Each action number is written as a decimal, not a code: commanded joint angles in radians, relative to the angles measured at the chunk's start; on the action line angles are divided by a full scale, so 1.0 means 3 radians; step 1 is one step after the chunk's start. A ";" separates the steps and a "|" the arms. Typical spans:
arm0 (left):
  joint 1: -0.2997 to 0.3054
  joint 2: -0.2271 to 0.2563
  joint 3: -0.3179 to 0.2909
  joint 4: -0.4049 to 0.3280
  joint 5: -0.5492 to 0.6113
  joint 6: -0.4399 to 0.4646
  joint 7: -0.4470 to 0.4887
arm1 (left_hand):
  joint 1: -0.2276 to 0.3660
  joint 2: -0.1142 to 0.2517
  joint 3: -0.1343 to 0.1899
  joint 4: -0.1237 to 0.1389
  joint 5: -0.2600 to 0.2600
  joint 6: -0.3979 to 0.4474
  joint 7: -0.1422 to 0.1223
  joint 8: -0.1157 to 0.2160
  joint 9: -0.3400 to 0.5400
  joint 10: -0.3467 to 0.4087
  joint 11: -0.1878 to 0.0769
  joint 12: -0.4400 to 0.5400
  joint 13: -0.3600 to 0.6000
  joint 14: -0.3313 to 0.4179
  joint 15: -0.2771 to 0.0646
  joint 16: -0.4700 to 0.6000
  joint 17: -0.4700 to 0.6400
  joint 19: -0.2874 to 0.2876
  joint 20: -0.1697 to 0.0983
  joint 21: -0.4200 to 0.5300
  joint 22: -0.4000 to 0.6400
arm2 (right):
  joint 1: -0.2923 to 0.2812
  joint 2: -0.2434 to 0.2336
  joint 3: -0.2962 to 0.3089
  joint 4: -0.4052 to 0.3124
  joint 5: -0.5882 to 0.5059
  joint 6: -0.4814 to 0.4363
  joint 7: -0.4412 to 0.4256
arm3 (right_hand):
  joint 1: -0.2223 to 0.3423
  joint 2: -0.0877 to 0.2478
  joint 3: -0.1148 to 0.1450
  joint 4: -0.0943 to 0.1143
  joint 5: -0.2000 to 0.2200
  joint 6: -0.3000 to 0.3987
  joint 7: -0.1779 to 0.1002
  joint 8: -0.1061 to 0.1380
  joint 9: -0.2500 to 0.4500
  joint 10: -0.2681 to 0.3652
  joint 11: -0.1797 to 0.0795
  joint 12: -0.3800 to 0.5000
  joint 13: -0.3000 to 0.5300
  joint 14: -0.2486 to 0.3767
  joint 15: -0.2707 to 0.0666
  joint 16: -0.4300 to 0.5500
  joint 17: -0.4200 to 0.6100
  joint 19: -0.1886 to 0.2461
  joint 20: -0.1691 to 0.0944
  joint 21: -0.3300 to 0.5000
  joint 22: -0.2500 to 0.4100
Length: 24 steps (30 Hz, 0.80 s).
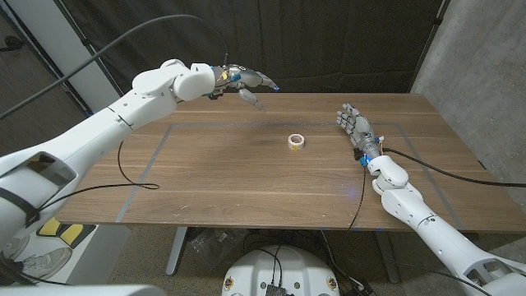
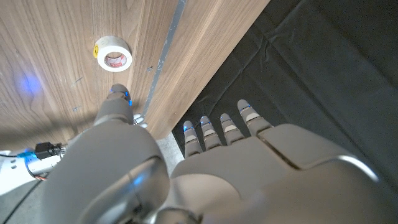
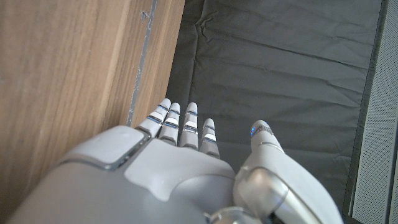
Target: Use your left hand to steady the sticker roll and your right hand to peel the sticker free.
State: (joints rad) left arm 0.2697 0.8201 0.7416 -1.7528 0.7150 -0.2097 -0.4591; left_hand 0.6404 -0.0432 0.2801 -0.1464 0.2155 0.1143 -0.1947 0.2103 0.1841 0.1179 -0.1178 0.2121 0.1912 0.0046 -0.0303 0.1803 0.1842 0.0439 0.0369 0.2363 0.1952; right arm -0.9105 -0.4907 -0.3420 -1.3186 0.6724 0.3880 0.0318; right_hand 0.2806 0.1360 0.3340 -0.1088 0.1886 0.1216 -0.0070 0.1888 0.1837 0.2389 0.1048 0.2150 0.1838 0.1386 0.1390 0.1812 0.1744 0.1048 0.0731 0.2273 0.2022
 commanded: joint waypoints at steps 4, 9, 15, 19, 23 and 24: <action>-0.0411 -0.0257 0.0277 0.0154 0.0646 -0.0571 -0.0313 | 0.0051 -0.0044 -0.0036 0.0011 0.0054 -0.0115 -0.0036 -0.0038 0.0025 -0.0183 0.0040 -0.0052 0.0035 -0.0146 -0.0060 -0.0011 0.0029 -0.0051 -0.0032 -0.0022 0.0018 | -0.0001 0.0020 0.0018 0.0039 -0.0002 0.0047 -0.0020 | 0.0009 -0.0009 0.0007 0.0014 0.0017 0.0029 0.0006 0.0018 0.0005 0.0025 -0.0014 0.0025 0.0017 0.0021 0.0009 0.0018 0.0010 0.0017 0.0010 0.0021 0.0015; -0.0531 -0.0352 0.0403 0.0222 0.0941 -0.0793 -0.0248 | 0.0108 -0.0040 -0.0033 0.0001 0.0075 -0.0099 -0.0073 -0.0021 0.0031 -0.0204 0.0030 -0.0040 0.0047 -0.0227 -0.0024 -0.0014 0.0033 -0.0102 -0.0043 -0.0037 0.0020 | -0.0003 0.0035 0.0027 0.0065 0.0005 0.0077 -0.0017 | 0.0007 -0.0010 0.0006 0.0016 0.0017 0.0030 0.0007 0.0017 0.0005 0.0029 -0.0009 0.0026 0.0017 0.0022 0.0011 0.0017 0.0010 0.0019 0.0011 0.0022 0.0015; -0.0642 -0.0450 0.0526 0.0319 0.1221 -0.0999 -0.0137 | 0.0202 -0.0025 -0.0016 -0.0021 0.0094 -0.0171 -0.0084 -0.0037 0.0038 -0.0264 -0.0056 -0.0040 0.0062 -0.0221 -0.0034 0.0007 0.0035 -0.0113 -0.0041 -0.0037 0.0022 | -0.0032 0.0038 0.0044 0.0062 0.0014 0.0103 -0.0032 | 0.0005 -0.0010 0.0005 0.0016 0.0016 0.0029 0.0009 0.0016 0.0005 0.0031 0.0006 0.0026 0.0017 0.0022 0.0013 0.0016 0.0010 0.0019 0.0014 0.0022 0.0015; -0.0680 -0.0476 0.0591 0.0353 0.1430 -0.1077 0.0006 | 0.0366 0.0008 0.0020 -0.0046 0.0105 -0.0119 -0.0084 0.0015 0.0060 -0.0377 -0.0029 -0.0047 0.0081 -0.0352 0.0023 -0.0014 0.0036 -0.0182 -0.0054 -0.0053 0.0025 | -0.0064 0.0030 0.0059 0.0039 0.0018 0.0112 -0.0054 | 0.0003 -0.0012 0.0003 0.0018 0.0016 0.0031 0.0004 0.0016 0.0005 0.0033 -0.0008 0.0026 0.0017 0.0025 0.0012 0.0016 0.0010 0.0018 0.0015 0.0021 0.0015; -0.0694 -0.0490 0.0627 0.0425 0.1553 -0.1127 0.0183 | 0.0418 0.0013 0.0026 -0.0047 0.0104 -0.0110 -0.0086 0.0029 0.0071 -0.0424 -0.0023 -0.0048 0.0087 -0.0418 0.0042 -0.0017 0.0038 -0.0248 -0.0040 -0.0072 0.0026 | -0.0091 0.0021 0.0068 0.0015 0.0018 0.0111 -0.0075 | 0.0000 -0.0013 0.0002 0.0019 0.0015 0.0031 0.0007 0.0015 0.0005 0.0035 0.0005 0.0026 0.0017 0.0027 0.0015 0.0016 0.0010 0.0021 0.0015 0.0022 0.0015; -0.0694 -0.0491 0.0626 0.0426 0.1556 -0.1129 0.0188 | 0.0433 0.0014 0.0028 -0.0048 0.0104 -0.0111 -0.0087 0.0031 0.0073 -0.0414 -0.0043 -0.0039 0.0089 -0.0421 0.0042 -0.0013 0.0038 -0.0252 -0.0039 -0.0071 0.0027 | -0.0092 0.0021 0.0068 0.0015 0.0018 0.0110 -0.0076 | -0.0001 -0.0014 0.0001 0.0019 0.0015 0.0032 0.0007 0.0015 0.0005 0.0036 -0.0002 0.0026 0.0017 0.0026 0.0013 0.0016 0.0010 0.0020 0.0015 0.0022 0.0015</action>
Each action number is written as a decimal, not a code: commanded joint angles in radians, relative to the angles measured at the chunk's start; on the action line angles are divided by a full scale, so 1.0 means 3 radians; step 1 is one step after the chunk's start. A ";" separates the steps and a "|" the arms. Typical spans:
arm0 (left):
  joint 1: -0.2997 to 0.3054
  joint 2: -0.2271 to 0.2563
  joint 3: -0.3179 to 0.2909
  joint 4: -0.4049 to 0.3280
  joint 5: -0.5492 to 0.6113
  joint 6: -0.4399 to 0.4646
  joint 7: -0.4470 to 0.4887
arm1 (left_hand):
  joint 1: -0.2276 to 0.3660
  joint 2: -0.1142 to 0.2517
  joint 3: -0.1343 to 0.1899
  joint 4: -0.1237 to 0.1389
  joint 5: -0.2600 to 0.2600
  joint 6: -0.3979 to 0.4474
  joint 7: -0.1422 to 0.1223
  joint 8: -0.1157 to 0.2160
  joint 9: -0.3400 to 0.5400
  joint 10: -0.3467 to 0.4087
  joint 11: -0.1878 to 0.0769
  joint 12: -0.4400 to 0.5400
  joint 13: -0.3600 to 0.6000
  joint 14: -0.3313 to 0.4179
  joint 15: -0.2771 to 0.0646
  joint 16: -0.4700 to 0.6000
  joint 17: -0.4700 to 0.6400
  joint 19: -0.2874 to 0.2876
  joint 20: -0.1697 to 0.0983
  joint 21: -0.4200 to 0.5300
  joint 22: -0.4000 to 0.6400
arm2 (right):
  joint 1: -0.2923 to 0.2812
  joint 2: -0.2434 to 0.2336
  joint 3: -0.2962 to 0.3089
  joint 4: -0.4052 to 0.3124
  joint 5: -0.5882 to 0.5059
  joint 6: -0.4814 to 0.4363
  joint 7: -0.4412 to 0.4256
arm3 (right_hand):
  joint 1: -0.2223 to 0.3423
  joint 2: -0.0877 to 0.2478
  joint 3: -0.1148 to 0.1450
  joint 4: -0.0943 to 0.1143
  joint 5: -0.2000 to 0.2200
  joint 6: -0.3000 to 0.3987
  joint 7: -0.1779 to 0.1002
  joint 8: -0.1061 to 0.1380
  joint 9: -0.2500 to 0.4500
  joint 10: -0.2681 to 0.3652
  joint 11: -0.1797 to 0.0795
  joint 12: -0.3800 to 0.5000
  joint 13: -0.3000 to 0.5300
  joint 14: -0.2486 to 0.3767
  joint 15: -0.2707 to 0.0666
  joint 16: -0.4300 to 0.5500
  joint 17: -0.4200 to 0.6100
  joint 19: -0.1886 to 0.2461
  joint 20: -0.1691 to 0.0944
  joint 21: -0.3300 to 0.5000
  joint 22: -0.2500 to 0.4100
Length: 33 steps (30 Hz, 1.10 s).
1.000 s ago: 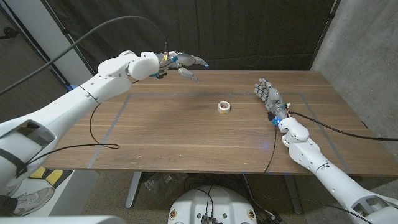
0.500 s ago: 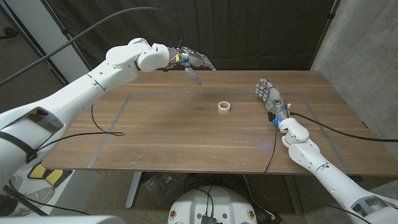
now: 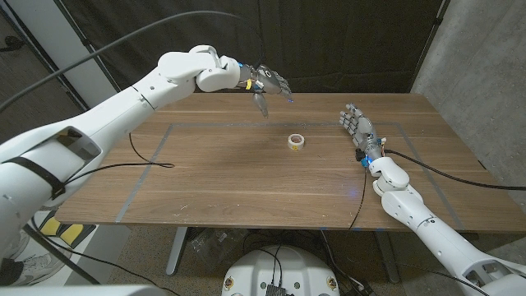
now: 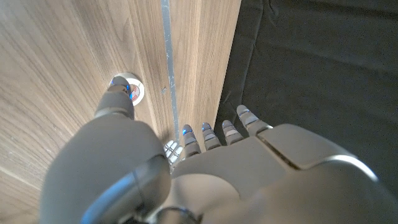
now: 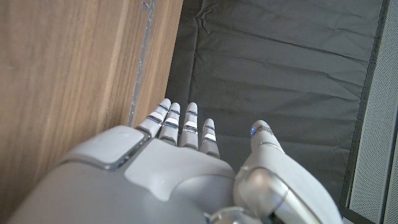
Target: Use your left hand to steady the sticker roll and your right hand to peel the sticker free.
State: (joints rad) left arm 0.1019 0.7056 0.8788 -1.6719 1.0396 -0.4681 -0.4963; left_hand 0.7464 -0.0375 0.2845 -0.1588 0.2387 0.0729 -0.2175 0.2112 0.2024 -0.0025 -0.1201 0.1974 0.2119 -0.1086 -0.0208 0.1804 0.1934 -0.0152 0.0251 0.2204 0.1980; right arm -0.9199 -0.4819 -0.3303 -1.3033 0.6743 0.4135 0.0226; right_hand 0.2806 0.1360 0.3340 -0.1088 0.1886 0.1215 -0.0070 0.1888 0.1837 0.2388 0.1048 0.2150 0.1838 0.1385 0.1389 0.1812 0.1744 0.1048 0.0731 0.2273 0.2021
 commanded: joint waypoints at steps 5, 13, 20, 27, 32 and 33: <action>-0.0126 -0.0123 0.0218 0.0269 0.0609 -0.0266 0.0572 | 0.0137 0.0009 0.0024 -0.0008 0.0027 0.0032 -0.0012 0.0042 0.0023 -0.0015 -0.0069 0.0021 0.0026 -0.0058 0.0023 -0.0001 0.0007 -0.0078 0.0026 -0.0020 0.0019 | -0.0068 -0.0022 0.0022 -0.0060 0.0008 -0.0015 -0.0058 | -0.0004 -0.0015 -0.0001 0.0021 0.0014 0.0054 0.0005 0.0023 0.0005 0.0039 0.0002 0.0026 0.0017 0.0031 0.0017 0.0018 0.0011 0.0020 0.0015 0.0022 0.0015; -0.0181 -0.0191 0.0301 0.0537 0.0627 -0.0276 0.0756 | 0.0300 0.0040 0.0047 -0.0009 0.0035 0.0212 -0.0012 0.0142 0.0063 0.0056 -0.0032 0.0069 0.0029 -0.0032 0.0039 0.0038 -0.0005 -0.0013 0.0095 0.0020 0.0013 | -0.0042 -0.0029 0.0008 -0.0074 -0.0018 -0.0053 -0.0084 | -0.0011 -0.0016 -0.0003 0.0026 0.0013 0.0061 0.0004 0.0024 0.0005 0.0050 0.0010 0.0030 0.0017 0.0032 0.0020 0.0017 0.0012 0.0021 0.0015 0.0022 0.0015; -0.0255 -0.0285 0.0426 0.0809 0.0646 -0.0259 0.0905 | 0.0385 0.0037 0.0044 -0.0007 0.0067 0.0308 -0.0013 0.0185 0.0076 0.0134 -0.0022 0.0100 0.0027 0.0030 0.0005 0.0056 -0.0015 0.0084 0.0105 0.0054 0.0005 | -0.0012 -0.0018 -0.0002 -0.0047 -0.0029 -0.0073 -0.0098 | -0.0014 -0.0017 -0.0004 0.0028 0.0013 0.0063 0.0006 0.0023 0.0005 0.0054 0.0016 0.0030 0.0017 0.0036 0.0021 0.0017 0.0011 0.0020 0.0015 0.0021 0.0016; -0.0356 -0.0385 0.0587 0.1086 0.0638 -0.0314 0.1106 | 0.0394 -0.0011 0.0001 0.0011 0.0091 0.0438 -0.0006 0.0240 0.0088 0.0190 -0.0048 0.0120 0.0024 0.0056 -0.0016 0.0059 -0.0018 0.0109 0.0100 0.0057 -0.0003 | 0.0023 0.0017 -0.0010 0.0016 -0.0026 -0.0062 -0.0095 | -0.0052 -0.0001 -0.0012 0.0060 0.0008 0.0083 -0.0005 0.0027 0.0005 0.0067 0.0019 0.0034 0.0017 0.0038 0.0024 0.0022 0.0021 0.0017 0.0014 0.0020 0.0016; -0.0416 -0.0438 0.0666 0.1223 0.0553 -0.0373 0.1152 | 0.0362 -0.0103 -0.0082 0.0038 0.0133 0.0604 -0.0005 0.0310 0.0104 0.0209 -0.0051 0.0122 0.0021 0.0058 -0.0025 0.0055 -0.0017 0.0111 0.0097 0.0048 -0.0010 | 0.0028 0.0028 -0.0009 0.0031 -0.0025 -0.0062 -0.0110 | -0.0073 -0.0001 -0.0019 0.0075 0.0005 0.0088 0.0002 0.0027 0.0005 0.0068 0.0016 0.0033 0.0017 0.0042 0.0029 0.0025 0.0025 0.0019 0.0018 0.0021 0.0016; -0.0424 -0.0444 0.0676 0.1244 0.0531 -0.0381 0.1159 | 0.0361 -0.0106 -0.0085 0.0039 0.0135 0.0611 -0.0005 0.0313 0.0105 0.0210 -0.0052 0.0122 0.0021 0.0058 -0.0025 0.0055 -0.0017 0.0110 0.0098 0.0047 -0.0010 | 0.0028 0.0036 -0.0005 0.0038 -0.0013 -0.0058 -0.0104 | -0.0076 -0.0001 -0.0020 0.0078 0.0004 0.0088 0.0000 0.0027 0.0005 0.0069 0.0015 0.0034 0.0017 0.0043 0.0028 0.0025 0.0025 0.0018 0.0017 0.0020 0.0016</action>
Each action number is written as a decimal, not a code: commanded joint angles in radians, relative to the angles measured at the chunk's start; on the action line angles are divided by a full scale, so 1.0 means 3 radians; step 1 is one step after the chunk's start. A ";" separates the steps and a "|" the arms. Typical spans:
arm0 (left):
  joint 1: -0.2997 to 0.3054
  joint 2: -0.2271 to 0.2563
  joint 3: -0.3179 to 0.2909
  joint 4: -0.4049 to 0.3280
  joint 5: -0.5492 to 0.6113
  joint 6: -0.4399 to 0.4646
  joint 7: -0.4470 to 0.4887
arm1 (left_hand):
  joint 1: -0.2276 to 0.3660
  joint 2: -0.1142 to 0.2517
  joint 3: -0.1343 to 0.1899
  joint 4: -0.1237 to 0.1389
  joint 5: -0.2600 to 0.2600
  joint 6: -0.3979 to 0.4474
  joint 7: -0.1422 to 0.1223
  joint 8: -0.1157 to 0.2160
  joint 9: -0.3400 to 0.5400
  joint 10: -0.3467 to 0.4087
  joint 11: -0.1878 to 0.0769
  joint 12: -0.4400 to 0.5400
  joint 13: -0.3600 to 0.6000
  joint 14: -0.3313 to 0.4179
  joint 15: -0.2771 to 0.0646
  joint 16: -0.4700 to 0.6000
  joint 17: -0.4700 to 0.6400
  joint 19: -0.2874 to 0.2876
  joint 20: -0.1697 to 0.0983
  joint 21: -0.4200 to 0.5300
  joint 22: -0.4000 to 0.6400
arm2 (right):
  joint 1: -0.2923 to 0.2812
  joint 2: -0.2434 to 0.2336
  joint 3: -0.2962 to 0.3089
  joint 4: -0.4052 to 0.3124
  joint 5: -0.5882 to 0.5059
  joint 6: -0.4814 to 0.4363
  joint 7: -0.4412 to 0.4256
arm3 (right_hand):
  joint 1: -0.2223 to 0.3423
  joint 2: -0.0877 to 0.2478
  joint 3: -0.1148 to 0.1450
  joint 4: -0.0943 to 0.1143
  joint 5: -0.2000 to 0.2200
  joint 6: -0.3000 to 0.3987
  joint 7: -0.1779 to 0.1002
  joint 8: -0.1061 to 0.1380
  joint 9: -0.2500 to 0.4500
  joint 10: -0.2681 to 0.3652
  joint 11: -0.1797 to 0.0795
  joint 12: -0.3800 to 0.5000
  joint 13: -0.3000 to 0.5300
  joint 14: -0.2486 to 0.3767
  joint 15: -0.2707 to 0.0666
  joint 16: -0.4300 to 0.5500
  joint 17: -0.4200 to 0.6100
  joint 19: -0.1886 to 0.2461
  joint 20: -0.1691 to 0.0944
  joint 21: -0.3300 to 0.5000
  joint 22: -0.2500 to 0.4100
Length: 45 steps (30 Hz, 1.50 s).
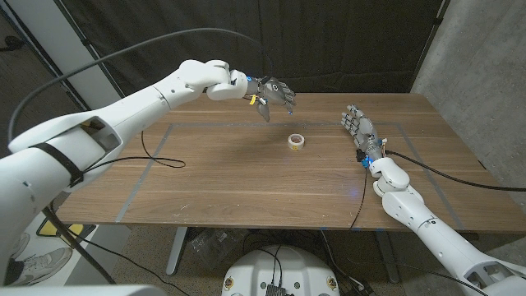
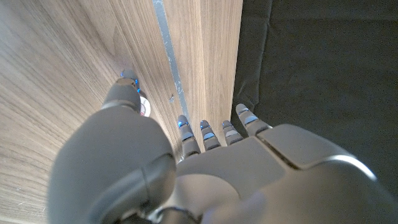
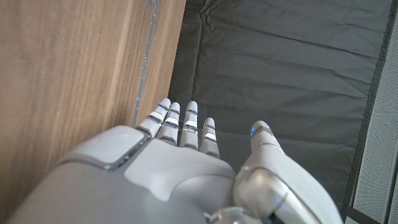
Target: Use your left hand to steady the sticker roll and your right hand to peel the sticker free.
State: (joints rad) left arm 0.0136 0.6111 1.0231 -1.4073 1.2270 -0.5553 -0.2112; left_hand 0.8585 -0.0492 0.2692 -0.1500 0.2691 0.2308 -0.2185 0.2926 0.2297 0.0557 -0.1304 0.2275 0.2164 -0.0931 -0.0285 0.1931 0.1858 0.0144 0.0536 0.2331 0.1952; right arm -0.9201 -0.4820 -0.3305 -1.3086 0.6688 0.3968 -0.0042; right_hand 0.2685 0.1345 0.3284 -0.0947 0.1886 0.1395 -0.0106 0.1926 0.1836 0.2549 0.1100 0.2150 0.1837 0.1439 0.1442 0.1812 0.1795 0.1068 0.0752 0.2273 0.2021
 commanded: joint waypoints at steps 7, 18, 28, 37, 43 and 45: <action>-0.0163 -0.0174 0.0286 0.0524 -0.0134 -0.0116 0.0396 | -0.0021 -0.0116 -0.0099 0.0032 0.0088 0.0294 -0.0003 0.0126 0.0029 0.0082 -0.0029 0.0041 0.0004 0.0040 -0.0028 0.0020 0.0009 0.0025 0.0012 0.0002 -0.0003 | 0.0030 0.0037 -0.0009 0.0057 -0.0005 -0.0007 -0.0028 | -0.0066 0.0009 -0.0010 0.0055 -0.0001 0.0031 0.0018 0.0013 0.0005 0.0018 -0.0001 0.0033 0.0018 0.0024 0.0016 0.0027 0.0013 0.0011 0.0011 0.0020 0.0017; -0.0212 -0.0231 0.0406 0.0640 -0.0202 -0.0177 0.0484 | 0.0006 -0.0121 -0.0112 0.0031 0.0111 0.0354 -0.0009 0.0148 0.0031 0.0077 -0.0044 0.0035 0.0003 0.0044 -0.0046 0.0018 0.0009 0.0024 0.0006 -0.0002 -0.0003 | 0.0013 0.0039 -0.0004 0.0045 0.0002 -0.0007 -0.0038 | -0.0098 0.0002 -0.0023 0.0077 -0.0008 0.0034 0.0022 0.0010 0.0005 0.0019 0.0013 0.0032 0.0018 0.0026 0.0017 0.0028 0.0015 0.0013 0.0017 0.0021 0.0017; -0.0242 -0.0282 0.0507 0.0720 -0.0194 -0.0202 0.0535 | 0.0071 -0.0091 -0.0099 0.0021 0.0128 0.0417 -0.0010 0.0171 0.0032 0.0100 -0.0057 0.0039 0.0002 0.0043 -0.0050 0.0014 0.0008 0.0021 0.0003 -0.0006 -0.0002 | -0.0002 0.0038 0.0007 0.0056 0.0021 0.0004 -0.0028 | -0.0120 -0.0004 -0.0030 0.0091 -0.0012 0.0036 0.0021 0.0009 0.0005 0.0019 0.0010 0.0031 0.0018 0.0024 0.0019 0.0025 0.0014 0.0012 0.0017 0.0020 0.0017; -0.0256 -0.0304 0.0577 0.0748 -0.0144 -0.0179 0.0614 | 0.0116 -0.0066 -0.0092 0.0020 0.0137 0.0479 -0.0010 0.0193 0.0033 0.0113 -0.0058 0.0039 0.0001 0.0045 -0.0054 0.0013 0.0008 0.0021 0.0009 -0.0007 -0.0002 | -0.0006 0.0034 0.0019 0.0076 0.0038 0.0017 -0.0004 | -0.0130 -0.0008 -0.0033 0.0098 -0.0013 0.0037 0.0022 0.0007 0.0004 0.0017 0.0010 0.0029 0.0017 0.0026 0.0021 0.0024 0.0011 0.0012 0.0019 0.0020 0.0017; -0.0257 -0.0327 0.0613 0.0789 -0.0139 -0.0159 0.0659 | 0.0132 -0.0058 -0.0094 0.0022 0.0140 0.0510 -0.0011 0.0204 0.0033 0.0120 -0.0058 0.0039 0.0001 0.0045 -0.0057 0.0012 0.0008 0.0022 0.0007 -0.0008 -0.0002 | -0.0018 0.0022 0.0029 0.0076 0.0048 0.0011 -0.0002 | -0.0134 -0.0010 -0.0032 0.0100 -0.0014 0.0039 0.0026 0.0006 0.0004 0.0018 0.0016 0.0028 0.0017 0.0026 0.0022 0.0022 0.0009 0.0012 0.0020 0.0019 0.0017; -0.0259 -0.0338 0.0622 0.0807 -0.0149 -0.0154 0.0657 | 0.0137 -0.0056 -0.0095 0.0024 0.0140 0.0520 -0.0011 0.0207 0.0033 0.0121 -0.0063 0.0038 0.0000 0.0045 -0.0058 0.0012 0.0008 0.0022 0.0006 -0.0008 -0.0002 | -0.0017 0.0021 0.0031 0.0083 0.0052 0.0013 0.0007 | -0.0134 -0.0010 -0.0032 0.0100 -0.0014 0.0038 0.0024 0.0006 0.0004 0.0019 0.0014 0.0028 0.0017 0.0025 0.0022 0.0021 0.0008 0.0012 0.0021 0.0019 0.0017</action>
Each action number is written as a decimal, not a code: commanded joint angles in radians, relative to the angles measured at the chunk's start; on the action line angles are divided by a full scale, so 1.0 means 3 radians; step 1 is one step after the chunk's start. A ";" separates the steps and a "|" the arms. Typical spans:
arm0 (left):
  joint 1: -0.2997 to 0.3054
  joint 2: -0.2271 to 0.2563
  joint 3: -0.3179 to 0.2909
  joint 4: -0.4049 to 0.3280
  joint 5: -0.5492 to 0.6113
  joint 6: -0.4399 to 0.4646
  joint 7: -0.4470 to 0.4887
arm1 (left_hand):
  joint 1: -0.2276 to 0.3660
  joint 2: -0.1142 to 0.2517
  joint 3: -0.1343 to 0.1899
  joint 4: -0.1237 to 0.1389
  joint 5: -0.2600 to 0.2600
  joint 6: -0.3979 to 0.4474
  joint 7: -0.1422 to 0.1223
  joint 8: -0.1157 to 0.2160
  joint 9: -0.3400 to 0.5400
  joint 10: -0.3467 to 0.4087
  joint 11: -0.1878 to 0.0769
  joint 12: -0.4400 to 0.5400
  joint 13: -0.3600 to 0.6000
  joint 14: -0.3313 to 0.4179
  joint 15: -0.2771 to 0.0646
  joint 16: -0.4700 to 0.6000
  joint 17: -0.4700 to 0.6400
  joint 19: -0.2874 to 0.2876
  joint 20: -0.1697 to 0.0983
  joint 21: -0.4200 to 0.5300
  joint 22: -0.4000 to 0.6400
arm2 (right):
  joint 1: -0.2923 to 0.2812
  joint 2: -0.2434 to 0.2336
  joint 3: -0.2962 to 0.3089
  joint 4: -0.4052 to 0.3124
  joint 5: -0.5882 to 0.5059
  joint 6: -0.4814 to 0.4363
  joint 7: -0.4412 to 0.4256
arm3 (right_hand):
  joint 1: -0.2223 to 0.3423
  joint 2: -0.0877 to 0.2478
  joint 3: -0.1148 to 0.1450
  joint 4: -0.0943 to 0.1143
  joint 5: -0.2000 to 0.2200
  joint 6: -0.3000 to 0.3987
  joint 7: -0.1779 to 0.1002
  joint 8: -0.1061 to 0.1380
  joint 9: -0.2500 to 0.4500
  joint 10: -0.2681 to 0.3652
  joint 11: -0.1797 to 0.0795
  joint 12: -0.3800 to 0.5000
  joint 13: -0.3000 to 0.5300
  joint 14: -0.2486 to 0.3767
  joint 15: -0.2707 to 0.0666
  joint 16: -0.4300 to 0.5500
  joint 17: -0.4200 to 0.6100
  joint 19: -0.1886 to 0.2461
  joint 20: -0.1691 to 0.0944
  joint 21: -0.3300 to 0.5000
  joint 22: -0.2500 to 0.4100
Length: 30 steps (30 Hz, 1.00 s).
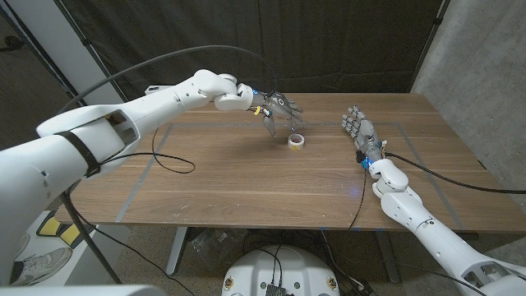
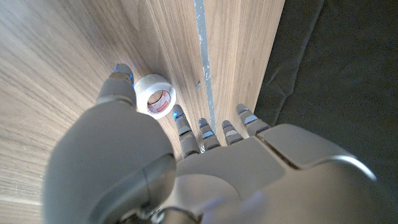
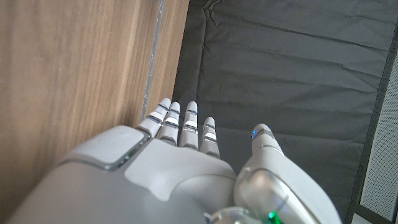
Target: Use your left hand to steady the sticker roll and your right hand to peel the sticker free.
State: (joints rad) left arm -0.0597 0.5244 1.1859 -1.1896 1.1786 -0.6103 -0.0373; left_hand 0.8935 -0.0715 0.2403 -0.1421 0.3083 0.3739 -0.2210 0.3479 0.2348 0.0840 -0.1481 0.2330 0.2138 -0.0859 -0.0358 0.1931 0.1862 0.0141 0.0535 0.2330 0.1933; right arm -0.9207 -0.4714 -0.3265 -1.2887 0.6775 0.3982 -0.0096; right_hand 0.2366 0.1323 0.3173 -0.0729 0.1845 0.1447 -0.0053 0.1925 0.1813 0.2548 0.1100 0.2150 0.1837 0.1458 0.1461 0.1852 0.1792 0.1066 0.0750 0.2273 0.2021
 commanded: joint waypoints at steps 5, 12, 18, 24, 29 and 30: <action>-0.0026 -0.0078 0.0113 0.0122 0.0010 0.0041 0.0086 | 0.0030 0.0023 -0.0002 0.0001 0.0010 0.0067 -0.0003 0.0031 0.0016 0.0032 -0.0016 0.0019 0.0009 0.0026 -0.0047 0.0014 0.0008 0.0023 -0.0005 -0.0009 0.0005 | -0.0020 -0.0015 0.0024 0.0029 0.0037 0.0012 0.0038 | -0.0029 -0.0005 0.0006 0.0028 0.0000 0.0020 0.0006 0.0005 0.0012 0.0019 0.0016 0.0028 0.0017 0.0021 0.0017 0.0007 0.0008 0.0014 0.0024 0.0020 0.0016; -0.0041 -0.0114 0.0174 0.0174 0.0046 0.0081 0.0110 | 0.0039 0.0042 -0.0003 0.0011 0.0011 0.0097 -0.0003 0.0041 0.0015 0.0033 -0.0009 0.0016 0.0009 0.0024 -0.0041 0.0014 0.0010 0.0016 -0.0005 -0.0012 0.0005 | -0.0038 -0.0018 0.0037 0.0028 0.0047 0.0022 0.0033 | -0.0032 -0.0008 0.0006 0.0029 -0.0001 0.0018 0.0008 0.0003 0.0012 0.0017 0.0014 0.0026 0.0017 0.0022 0.0017 0.0006 0.0005 0.0014 0.0022 0.0019 0.0016; -0.0073 -0.0175 0.0232 0.0282 0.0038 0.0084 0.0134 | 0.0047 0.0056 -0.0005 0.0018 0.0010 0.0126 -0.0003 0.0050 0.0015 0.0047 -0.0023 0.0019 0.0008 0.0024 -0.0046 0.0014 0.0012 0.0014 -0.0002 -0.0014 0.0005 | -0.0043 -0.0017 0.0046 0.0036 0.0049 0.0039 0.0034 | -0.0032 -0.0010 0.0008 0.0029 -0.0001 0.0018 0.0009 0.0002 0.0012 0.0020 0.0015 0.0027 0.0017 0.0027 0.0020 0.0006 0.0003 0.0014 0.0023 0.0019 0.0016; -0.0091 -0.0210 0.0286 0.0347 0.0016 0.0067 0.0185 | 0.0053 0.0064 -0.0006 0.0021 0.0010 0.0148 -0.0003 0.0057 0.0014 0.0053 -0.0024 0.0019 0.0008 0.0026 -0.0049 0.0014 0.0012 0.0012 -0.0002 -0.0015 0.0006 | -0.0046 -0.0011 0.0053 0.0049 0.0061 0.0048 0.0040 | -0.0033 -0.0012 0.0009 0.0028 -0.0001 0.0020 0.0008 0.0003 0.0012 0.0019 0.0019 0.0026 0.0017 0.0025 0.0024 0.0003 0.0002 0.0014 0.0026 0.0019 0.0016; -0.0104 -0.0232 0.0321 0.0389 -0.0004 0.0054 0.0210 | 0.0059 0.0075 -0.0009 0.0027 0.0009 0.0169 -0.0004 0.0063 0.0013 0.0056 -0.0033 0.0018 0.0008 0.0031 -0.0053 0.0016 0.0013 0.0014 -0.0002 -0.0015 0.0006 | -0.0040 -0.0006 0.0055 0.0064 0.0062 0.0059 0.0048 | -0.0033 -0.0013 0.0010 0.0028 -0.0001 0.0020 0.0006 0.0002 0.0012 0.0022 0.0019 0.0026 0.0017 0.0026 0.0024 0.0003 0.0000 0.0014 0.0027 0.0019 0.0016; -0.0108 -0.0236 0.0332 0.0396 0.0002 0.0055 0.0219 | 0.0060 0.0077 -0.0010 0.0028 0.0009 0.0173 -0.0004 0.0063 0.0012 0.0058 -0.0028 0.0018 0.0008 0.0032 -0.0053 0.0016 0.0013 0.0014 0.0000 -0.0015 0.0006 | -0.0038 -0.0005 0.0054 0.0068 0.0062 0.0061 0.0050 | -0.0033 -0.0013 0.0010 0.0028 -0.0001 0.0020 0.0007 0.0002 0.0012 0.0020 0.0019 0.0025 0.0017 0.0026 0.0022 0.0002 0.0000 0.0015 0.0026 0.0019 0.0016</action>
State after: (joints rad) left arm -0.0822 0.4719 1.2589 -1.1035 1.1883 -0.5891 0.0091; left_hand 0.9104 -0.0546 0.2360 -0.1378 0.3084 0.4155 -0.2237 0.3594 0.2347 0.0954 -0.1519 0.2325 0.2139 -0.0804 -0.0302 0.1931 0.1888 0.0141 0.0535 0.2282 0.1932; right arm -0.9327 -0.4754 -0.3131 -1.2765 0.6929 0.4099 0.0012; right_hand 0.2327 0.1284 0.3173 -0.0729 0.1846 0.1446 -0.0053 0.1925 0.1815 0.2548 0.1101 0.2150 0.1837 0.1457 0.1459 0.1852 0.1767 0.1066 0.0750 0.2272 0.2021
